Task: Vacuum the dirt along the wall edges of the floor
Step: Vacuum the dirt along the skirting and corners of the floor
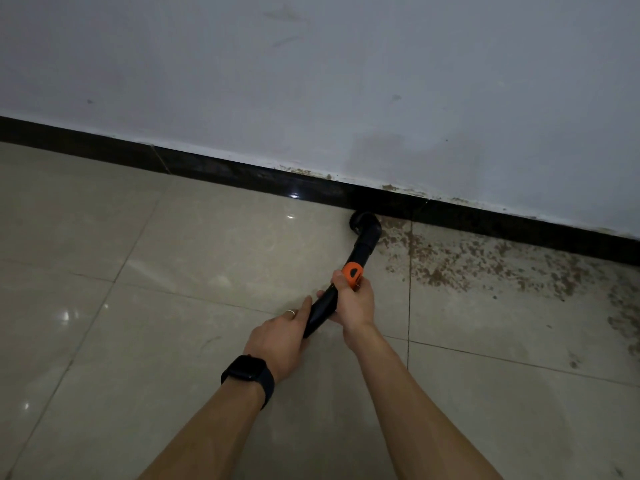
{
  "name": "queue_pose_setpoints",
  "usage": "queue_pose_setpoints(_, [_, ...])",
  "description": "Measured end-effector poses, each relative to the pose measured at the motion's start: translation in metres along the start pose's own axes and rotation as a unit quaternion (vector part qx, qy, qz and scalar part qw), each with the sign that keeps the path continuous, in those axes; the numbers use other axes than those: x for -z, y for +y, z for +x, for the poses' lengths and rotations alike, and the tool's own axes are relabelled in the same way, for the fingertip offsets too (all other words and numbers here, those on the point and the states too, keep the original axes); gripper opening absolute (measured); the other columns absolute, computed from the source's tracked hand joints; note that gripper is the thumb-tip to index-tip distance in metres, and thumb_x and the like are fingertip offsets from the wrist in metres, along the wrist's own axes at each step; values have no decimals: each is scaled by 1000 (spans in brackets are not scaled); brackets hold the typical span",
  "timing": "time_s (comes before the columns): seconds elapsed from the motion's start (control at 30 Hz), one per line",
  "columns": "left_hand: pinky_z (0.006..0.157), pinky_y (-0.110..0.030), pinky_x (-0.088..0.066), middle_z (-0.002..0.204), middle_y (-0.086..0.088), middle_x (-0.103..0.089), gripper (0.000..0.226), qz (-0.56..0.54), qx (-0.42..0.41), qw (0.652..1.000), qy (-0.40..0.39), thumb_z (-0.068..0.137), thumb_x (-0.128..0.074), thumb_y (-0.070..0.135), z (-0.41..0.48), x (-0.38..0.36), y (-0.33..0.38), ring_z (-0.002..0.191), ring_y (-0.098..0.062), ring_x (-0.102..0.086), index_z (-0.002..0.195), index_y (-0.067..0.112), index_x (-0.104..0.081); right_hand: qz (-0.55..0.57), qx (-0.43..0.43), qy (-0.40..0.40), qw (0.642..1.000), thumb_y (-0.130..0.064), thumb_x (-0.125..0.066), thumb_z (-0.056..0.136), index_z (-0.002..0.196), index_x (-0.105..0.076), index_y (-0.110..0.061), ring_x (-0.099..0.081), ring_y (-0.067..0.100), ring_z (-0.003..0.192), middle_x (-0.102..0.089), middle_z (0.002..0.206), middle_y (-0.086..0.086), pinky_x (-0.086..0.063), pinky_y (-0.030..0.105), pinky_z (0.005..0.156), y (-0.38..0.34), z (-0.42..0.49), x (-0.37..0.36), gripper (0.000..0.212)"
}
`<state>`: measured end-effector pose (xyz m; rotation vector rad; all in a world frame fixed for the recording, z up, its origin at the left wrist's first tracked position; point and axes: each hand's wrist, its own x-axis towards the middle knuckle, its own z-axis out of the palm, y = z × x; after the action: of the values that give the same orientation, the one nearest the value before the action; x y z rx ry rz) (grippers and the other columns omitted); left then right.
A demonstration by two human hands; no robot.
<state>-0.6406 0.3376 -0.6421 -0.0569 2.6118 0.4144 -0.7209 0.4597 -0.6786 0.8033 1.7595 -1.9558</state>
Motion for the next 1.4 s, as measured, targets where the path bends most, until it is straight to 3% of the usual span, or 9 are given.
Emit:
queue_pose_setpoints(0.2, [81,-38,-48,135,-7,-51,77,-16,6,1000,9,98,-43,21,7,2,-1,106,-29,-59,155,26,8,-9,9,3,1000,-26,-65,100,123,-55,-11,-76,19,76,-70,102,8,-63,49,84,-6,12,-10,29])
queue_pose_setpoints(0.4, [85,-37,-49,142,-8,-44,77,-59,19,997,37,95,-46,13,5,2,-17,111,-28,-57,155,25,0,-14,-7,-13,1000,-25,-66,99,120,-55,-12,-76,21,74,-70,102,11,-64,51,82,-12,14,-29,27])
queue_pose_setpoints(0.6, [83,-39,-51,141,-8,-44,71,-34,31,998,39,97,-44,18,-4,6,-32,107,-28,-58,154,24,-2,-39,-24,-43,998,-26,-67,98,117,-55,-12,-76,30,88,-72,103,15,-63,56,82,-13,4,-43,27])
queue_pose_setpoints(0.87, [73,-35,-48,137,-4,-45,82,108,-44,993,6,93,-47,17,-36,2,-40,111,-23,-55,154,21,8,13,-3,35,999,-37,-72,89,110,-51,-23,-74,30,94,-70,106,10,-63,54,83,32,-30,-28,33])
queue_pose_setpoints(1.13, [73,-36,-45,138,-2,-43,69,174,-134,975,-36,98,-43,24,-52,-6,-20,113,-23,-54,154,19,-2,56,-18,126,990,-38,-70,92,118,-53,-19,-73,27,96,-71,106,7,-60,53,91,71,-60,14,36])
queue_pose_setpoints(1.4, [67,-35,-41,134,-2,-46,70,179,-122,975,-47,95,-46,22,-50,-14,-8,108,-24,-57,153,19,-6,72,-46,112,990,-31,-70,95,117,-57,-18,-71,27,98,-71,105,8,-59,54,92,72,-57,28,29])
